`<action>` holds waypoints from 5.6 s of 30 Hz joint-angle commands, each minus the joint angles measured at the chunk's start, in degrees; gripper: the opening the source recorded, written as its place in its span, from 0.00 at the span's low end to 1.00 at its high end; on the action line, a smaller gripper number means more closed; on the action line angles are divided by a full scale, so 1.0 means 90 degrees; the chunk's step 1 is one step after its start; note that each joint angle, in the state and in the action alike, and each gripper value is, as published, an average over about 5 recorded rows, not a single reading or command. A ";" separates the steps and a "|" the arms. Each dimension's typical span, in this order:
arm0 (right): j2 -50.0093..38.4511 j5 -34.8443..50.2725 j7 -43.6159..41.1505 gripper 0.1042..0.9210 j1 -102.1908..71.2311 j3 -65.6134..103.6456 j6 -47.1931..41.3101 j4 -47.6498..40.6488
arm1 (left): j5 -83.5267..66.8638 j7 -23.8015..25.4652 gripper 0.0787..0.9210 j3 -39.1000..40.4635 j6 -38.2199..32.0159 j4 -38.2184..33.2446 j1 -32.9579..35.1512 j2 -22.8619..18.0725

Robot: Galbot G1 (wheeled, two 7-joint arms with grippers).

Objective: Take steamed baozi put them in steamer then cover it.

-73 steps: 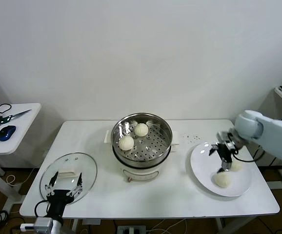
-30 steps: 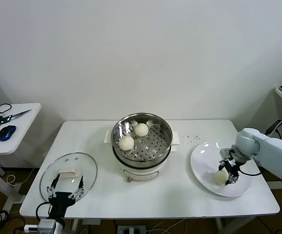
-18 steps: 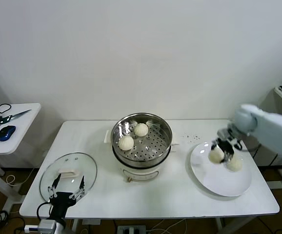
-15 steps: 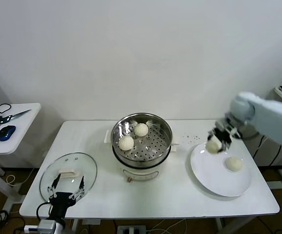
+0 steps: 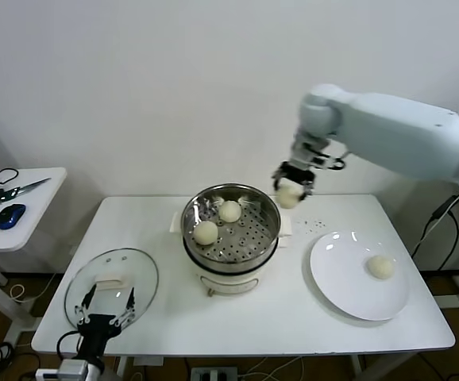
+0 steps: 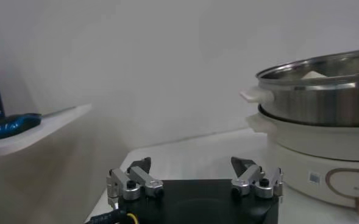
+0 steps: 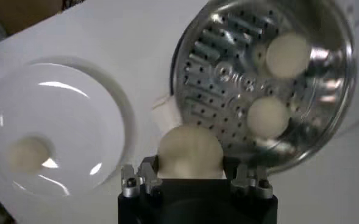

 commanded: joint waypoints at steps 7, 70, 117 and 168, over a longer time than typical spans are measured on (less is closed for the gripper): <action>0.1854 -0.1215 -0.0066 0.71 -0.1018 0.0136 0.0778 -0.0271 | -0.0186 0.0004 0.88 -0.0158 0.0007 0.0120 -0.0051 0.0079; -0.3468 0.1415 0.1032 0.88 -0.1578 0.0715 -0.4281 0.0614 | -0.0209 -0.0017 0.88 -0.0150 0.0002 0.0178 -0.0144 0.0064; -0.2258 -0.1801 0.0549 0.88 -0.5062 0.4292 -0.2430 -0.2962 | 0.0143 -0.0074 0.88 -0.0105 0.0017 0.0347 -0.0140 -0.0188; 0.0094 0.5160 0.1547 0.69 0.0883 -0.2025 -0.4568 -0.0390 | 0.0079 -0.0025 0.88 0.0514 -0.0069 -0.0033 0.0022 -0.0204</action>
